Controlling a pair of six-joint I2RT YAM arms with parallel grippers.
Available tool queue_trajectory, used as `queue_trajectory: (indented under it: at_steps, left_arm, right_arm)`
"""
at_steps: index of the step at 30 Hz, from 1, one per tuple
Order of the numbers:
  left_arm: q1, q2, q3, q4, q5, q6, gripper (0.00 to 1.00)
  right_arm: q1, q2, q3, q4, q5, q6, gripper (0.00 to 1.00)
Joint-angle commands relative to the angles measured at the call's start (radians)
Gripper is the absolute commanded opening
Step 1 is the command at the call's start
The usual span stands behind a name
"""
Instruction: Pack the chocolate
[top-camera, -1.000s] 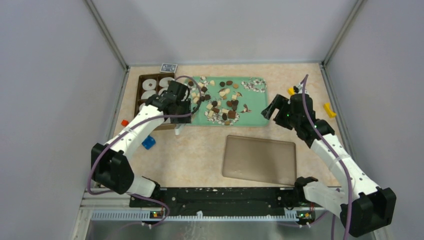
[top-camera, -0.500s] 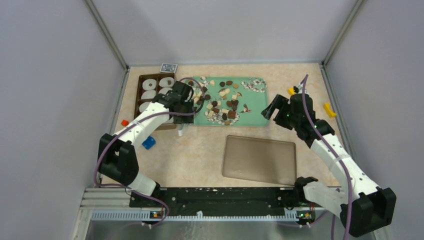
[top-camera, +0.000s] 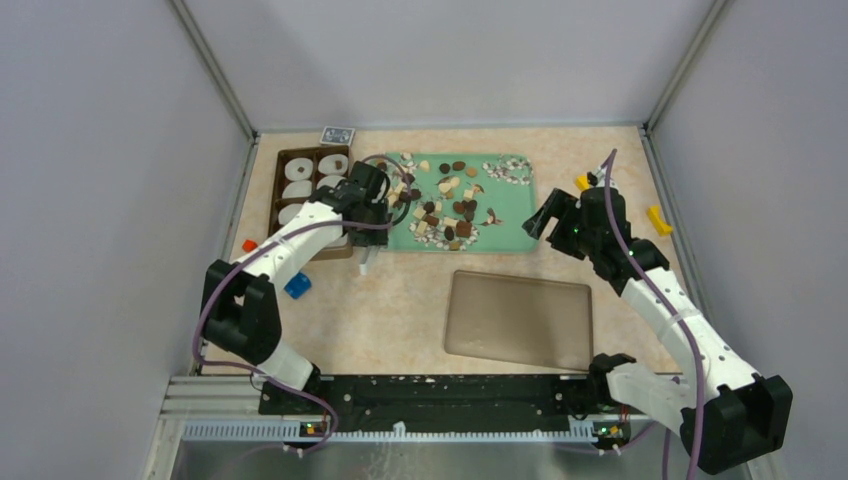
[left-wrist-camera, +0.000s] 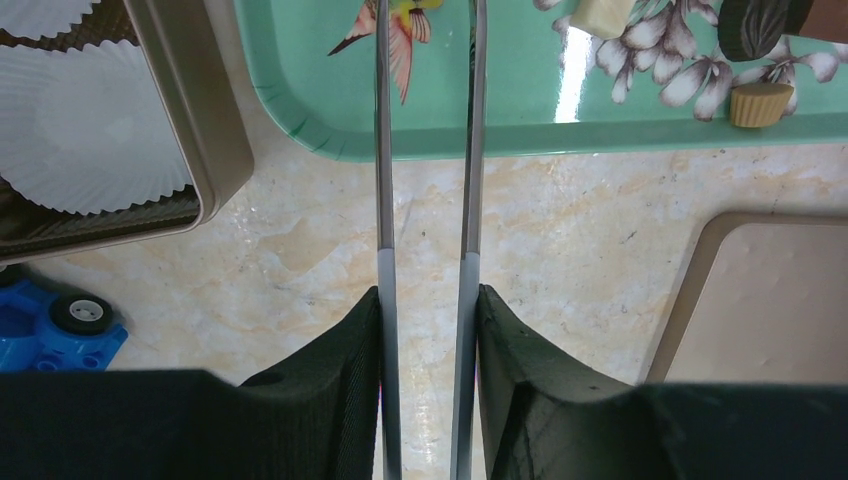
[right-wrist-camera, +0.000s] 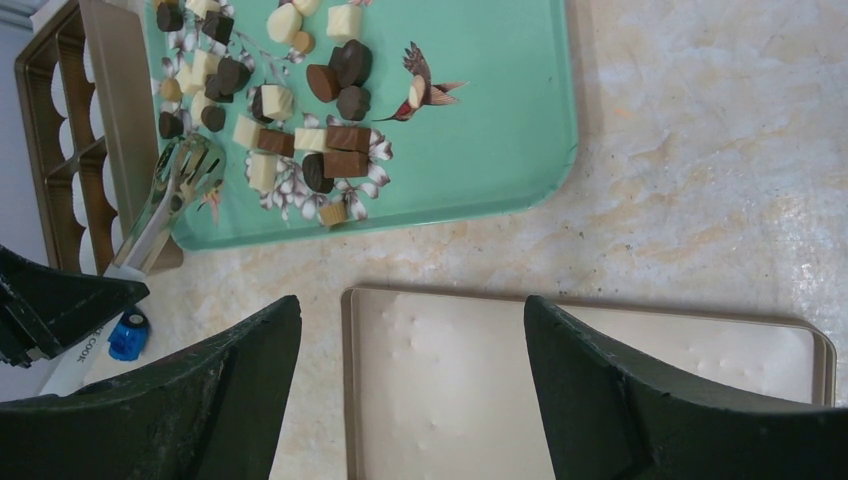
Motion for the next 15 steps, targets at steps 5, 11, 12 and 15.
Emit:
queue_trajectory:
  at_steps: [5,11,12,15]
  left_arm:
    - [-0.004,-0.046,0.108,-0.009,-0.033,0.022,0.27]
    - [0.000,-0.090,0.165,-0.034,-0.159,0.032,0.25]
    - [0.004,-0.089,0.176,-0.042,-0.186,0.040,0.25]
    - [0.048,-0.080,0.208,-0.064,-0.240,0.052,0.26]
  right_arm:
    - [-0.008,-0.001,0.015,0.024,0.008,0.004,0.80]
    - [-0.007,0.014,0.011,0.046,-0.007,0.006,0.80]
    - [-0.007,0.017,0.012,0.048,-0.009,0.005,0.80]
    - [-0.007,0.022,0.012,0.058,-0.010,0.003,0.80]
